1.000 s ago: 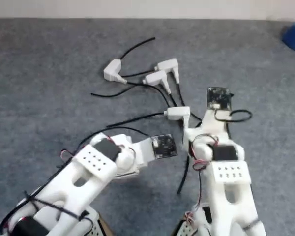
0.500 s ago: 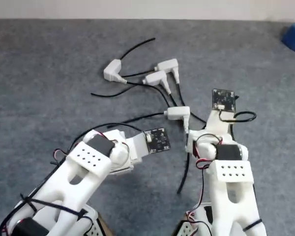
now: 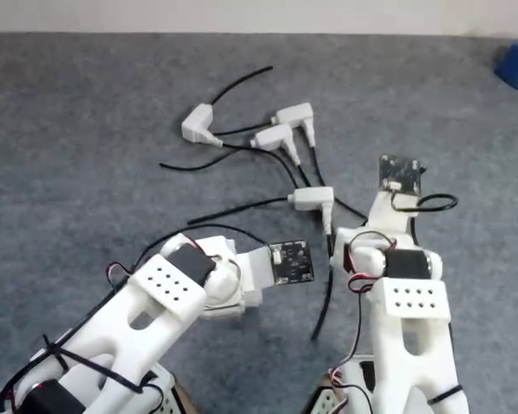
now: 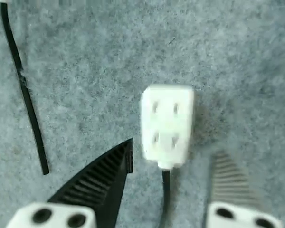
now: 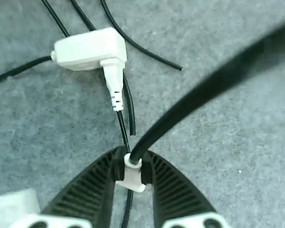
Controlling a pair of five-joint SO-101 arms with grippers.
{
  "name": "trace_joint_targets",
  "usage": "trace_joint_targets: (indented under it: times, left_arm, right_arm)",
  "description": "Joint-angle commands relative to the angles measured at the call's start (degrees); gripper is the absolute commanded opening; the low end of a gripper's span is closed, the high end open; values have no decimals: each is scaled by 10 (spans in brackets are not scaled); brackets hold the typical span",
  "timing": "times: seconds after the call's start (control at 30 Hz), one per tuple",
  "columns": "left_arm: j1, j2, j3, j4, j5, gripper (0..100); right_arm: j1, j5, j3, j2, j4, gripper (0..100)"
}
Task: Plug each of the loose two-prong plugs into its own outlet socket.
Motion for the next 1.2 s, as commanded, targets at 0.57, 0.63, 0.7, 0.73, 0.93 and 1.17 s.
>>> trace_joint_targets:
  times: [0.57, 0.63, 0.7, 0.73, 0.93, 1.17]
  left_arm:
    - [-502, -20, -129, -34, 49, 242]
    - [-569, -20, -125, -36, 49, 242]
    - [-621, -15, -124, -34, 49, 242]
    - [-641, -15, -116, -37, 49, 242]
    - [-718, -15, -20, -119, -11, 242]
    - [-778, -15, 60, -191, -59, 242]
  right_arm:
    - [-186, 23, -46, -7, 7, 6]
    - [-230, 50, -60, -6, 8, 6]
    - [-269, 68, -69, -5, 27, 6]
    - [-289, 73, -72, -5, 43, 6]
    - [-411, 164, -166, -10, 160, 6]
    - [-474, 245, -226, -7, 175, 6]
